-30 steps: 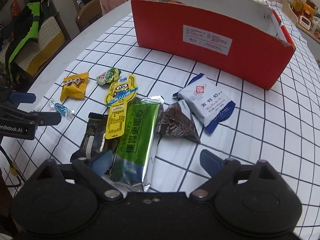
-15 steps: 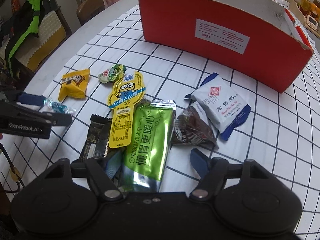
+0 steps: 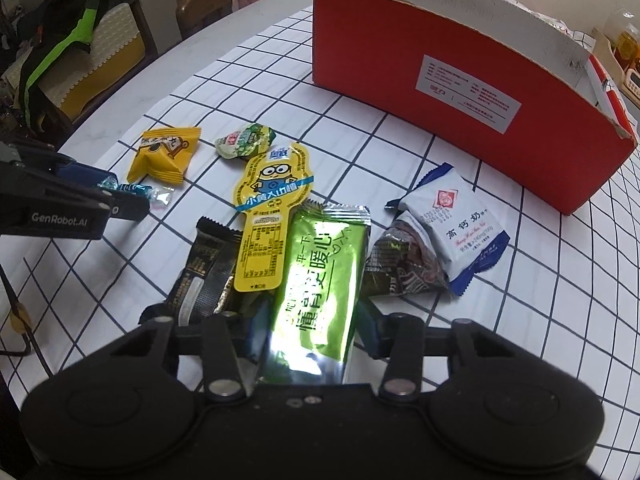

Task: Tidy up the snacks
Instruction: 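Grasp the blue wrapped candy with left tool while right tool grasps green packet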

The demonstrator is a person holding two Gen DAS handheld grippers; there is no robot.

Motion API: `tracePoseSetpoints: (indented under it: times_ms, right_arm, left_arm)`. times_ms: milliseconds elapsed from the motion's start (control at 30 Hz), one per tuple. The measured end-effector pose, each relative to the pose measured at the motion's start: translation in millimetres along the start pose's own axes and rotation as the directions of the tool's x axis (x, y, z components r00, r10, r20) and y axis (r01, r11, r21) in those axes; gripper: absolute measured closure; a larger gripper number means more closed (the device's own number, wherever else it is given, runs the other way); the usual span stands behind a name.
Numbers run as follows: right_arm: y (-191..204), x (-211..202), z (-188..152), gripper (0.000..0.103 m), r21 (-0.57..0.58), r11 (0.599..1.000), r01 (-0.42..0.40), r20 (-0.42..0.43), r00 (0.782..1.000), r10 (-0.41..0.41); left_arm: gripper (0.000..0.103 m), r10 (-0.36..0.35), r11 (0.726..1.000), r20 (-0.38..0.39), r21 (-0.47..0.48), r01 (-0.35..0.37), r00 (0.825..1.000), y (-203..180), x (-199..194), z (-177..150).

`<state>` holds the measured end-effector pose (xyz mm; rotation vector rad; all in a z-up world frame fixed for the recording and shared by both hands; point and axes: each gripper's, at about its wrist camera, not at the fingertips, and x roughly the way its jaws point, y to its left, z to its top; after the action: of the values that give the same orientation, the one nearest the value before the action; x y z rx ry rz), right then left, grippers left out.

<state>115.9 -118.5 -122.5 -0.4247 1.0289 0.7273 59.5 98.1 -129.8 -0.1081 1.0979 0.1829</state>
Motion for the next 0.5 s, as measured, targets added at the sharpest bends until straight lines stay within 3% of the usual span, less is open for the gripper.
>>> tracePoseSetpoints:
  times_ms: [500]
  right_arm:
    - [-16, -32, -20, 0.061, 0.131, 0.989, -0.070, 0.052, 0.997, 0.064]
  left_arm:
    - [0.073, -0.068, 0.997, 0.022, -0.045, 0.069, 0.997, -1, -21, -18]
